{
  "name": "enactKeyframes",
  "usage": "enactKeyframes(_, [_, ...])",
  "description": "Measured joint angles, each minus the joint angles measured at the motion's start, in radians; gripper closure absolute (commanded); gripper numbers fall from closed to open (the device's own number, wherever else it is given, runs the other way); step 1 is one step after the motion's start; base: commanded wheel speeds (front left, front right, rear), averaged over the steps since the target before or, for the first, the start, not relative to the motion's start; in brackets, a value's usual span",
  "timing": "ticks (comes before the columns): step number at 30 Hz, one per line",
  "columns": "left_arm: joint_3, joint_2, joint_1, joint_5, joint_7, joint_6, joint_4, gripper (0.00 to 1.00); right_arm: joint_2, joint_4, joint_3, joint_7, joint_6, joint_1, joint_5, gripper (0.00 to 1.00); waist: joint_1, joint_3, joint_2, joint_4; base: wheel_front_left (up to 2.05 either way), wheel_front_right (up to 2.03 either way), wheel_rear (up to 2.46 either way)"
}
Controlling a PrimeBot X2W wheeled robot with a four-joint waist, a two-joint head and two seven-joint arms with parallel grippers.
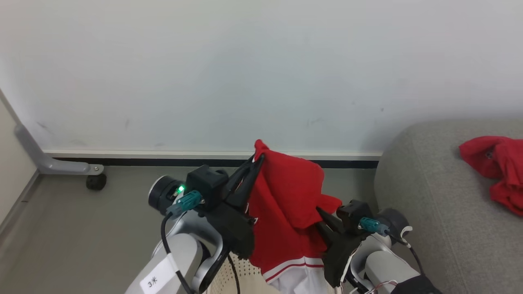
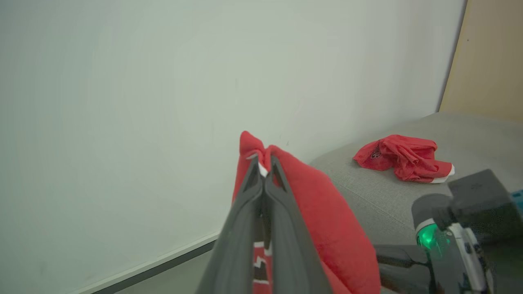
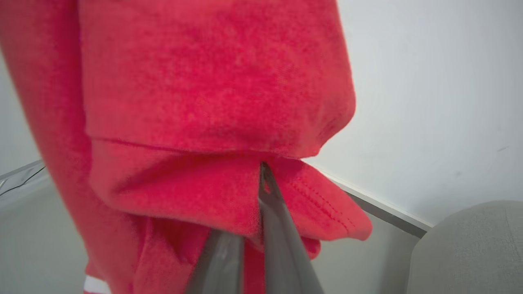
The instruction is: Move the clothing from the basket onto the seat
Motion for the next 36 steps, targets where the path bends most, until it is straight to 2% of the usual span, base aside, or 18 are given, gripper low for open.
enactKeyframes(1, [0.005, 0.004, 0.010, 0.000, 0.000, 0.004, 0.000, 0.47, 0.000, -0.001, -0.007, 0.000, 0.000, -0.001, 0.002, 1.00, 0.0000, 0.001, 0.0000, -0.007, 0.00, 0.00, 0.00])
enactKeyframes(3, [0.012, 0.008, 0.029, -0.006, -0.005, 0.012, 0.001, 0.00, -0.007, -0.010, -0.023, -0.004, 0.000, -0.007, 0.005, 1.00, 0.0000, 0.002, 0.0000, -0.023, 0.00, 0.00, 0.00])
enactKeyframes(7, [0.018, 0.008, 0.060, -0.015, -0.017, 0.026, 0.003, 0.00, -0.051, -0.036, -0.056, -0.008, -0.003, -0.015, 0.011, 1.00, 0.0000, 0.003, 0.0000, -0.056, 0.00, 0.00, 0.00])
enactKeyframes(14, [0.012, 0.005, 0.116, -0.015, -0.035, 0.039, 0.004, 0.00, -0.123, -0.111, -0.112, -0.008, -0.029, -0.011, 0.019, 1.00, 0.0000, 0.002, 0.0000, -0.120, 0.00, 0.00, 0.00])
enactKeyframes(28, [-0.044, -0.013, 0.196, -0.015, -0.080, 0.041, 0.004, 0.00, -0.319, -0.367, -0.220, -0.009, -0.112, 0.134, 0.019, 1.00, 0.0000, -0.006, 0.0000, -0.246, 0.00, 0.00, 0.00])
enactKeyframes(36, [-0.080, -0.022, 0.218, -0.012, -0.097, 0.041, 0.007, 0.00, -0.391, -0.520, -0.258, -0.009, -0.151, 0.207, 0.018, 1.00, -0.0001, -0.009, 0.0000, -0.311, 0.00, 0.00, 0.00])
